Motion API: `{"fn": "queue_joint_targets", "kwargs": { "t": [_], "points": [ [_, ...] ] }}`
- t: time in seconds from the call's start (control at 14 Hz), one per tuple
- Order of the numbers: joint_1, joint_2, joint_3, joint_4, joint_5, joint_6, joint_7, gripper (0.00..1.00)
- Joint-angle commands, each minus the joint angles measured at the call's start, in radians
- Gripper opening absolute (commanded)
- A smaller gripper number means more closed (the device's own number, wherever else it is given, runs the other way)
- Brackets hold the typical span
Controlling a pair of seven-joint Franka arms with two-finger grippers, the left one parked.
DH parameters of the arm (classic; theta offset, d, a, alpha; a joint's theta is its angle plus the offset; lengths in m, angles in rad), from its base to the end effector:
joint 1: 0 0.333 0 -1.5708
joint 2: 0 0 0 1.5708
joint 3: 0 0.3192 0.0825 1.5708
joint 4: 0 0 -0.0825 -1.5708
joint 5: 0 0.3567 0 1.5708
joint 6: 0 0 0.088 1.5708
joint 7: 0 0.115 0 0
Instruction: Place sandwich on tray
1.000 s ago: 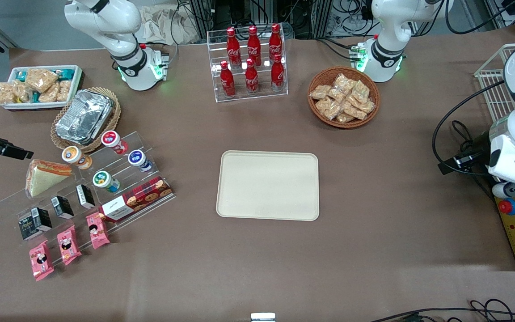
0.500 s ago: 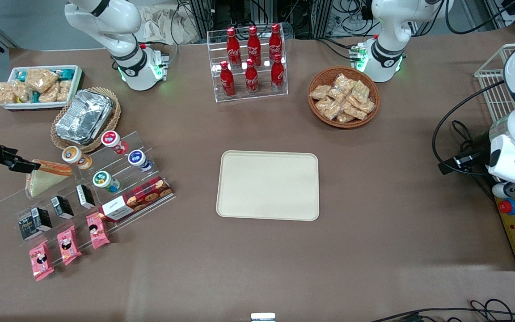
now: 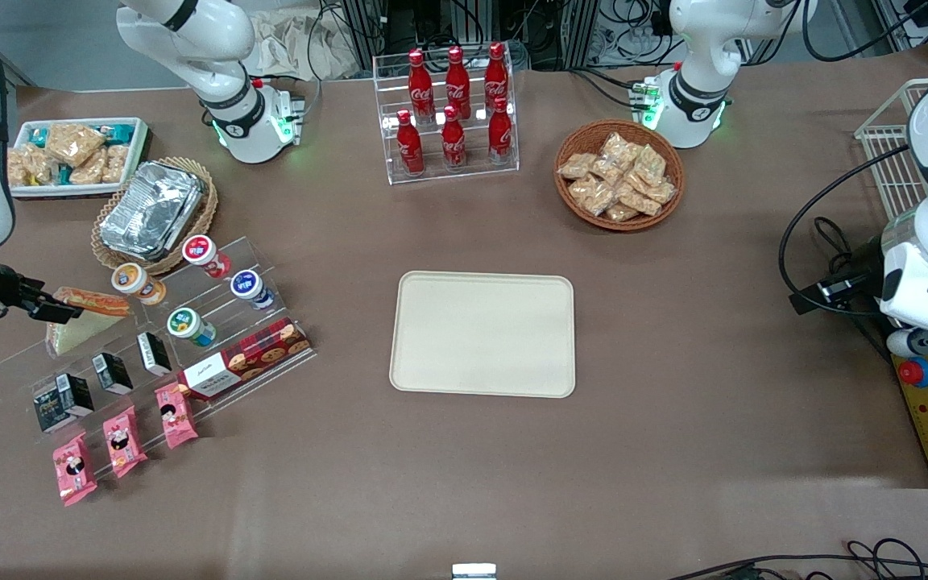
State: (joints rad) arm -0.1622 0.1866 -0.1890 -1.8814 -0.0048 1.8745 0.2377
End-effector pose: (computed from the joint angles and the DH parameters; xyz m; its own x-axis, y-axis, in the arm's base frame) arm 0.5245 -0.1880 0.4057 0.8157 -0.5515 -0.1745 -0.5460 -0.8337 0.0825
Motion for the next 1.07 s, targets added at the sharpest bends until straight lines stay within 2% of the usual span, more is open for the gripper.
{"fn": "queue_joint_targets", "kwargs": {
  "t": [0.0,0.29,0.43,0.5,0.71,0.93,1.0],
  "points": [
    [0.007,0.011,0.0,-0.019,0.016,0.049,0.014,0.98],
    [0.007,0.036,0.002,-0.018,0.017,0.071,0.015,0.95],
    [0.007,0.034,0.003,-0.018,0.017,0.069,0.008,0.8],
    [0.007,0.033,0.005,-0.016,0.017,0.068,0.005,0.77],
    [0.009,0.03,0.008,-0.007,0.017,0.064,-0.02,0.6],
    [0.01,0.03,0.013,0.048,0.019,0.06,-0.061,0.49],
    [0.016,0.03,0.013,0.089,0.019,0.051,-0.077,0.48]
  ]
}}
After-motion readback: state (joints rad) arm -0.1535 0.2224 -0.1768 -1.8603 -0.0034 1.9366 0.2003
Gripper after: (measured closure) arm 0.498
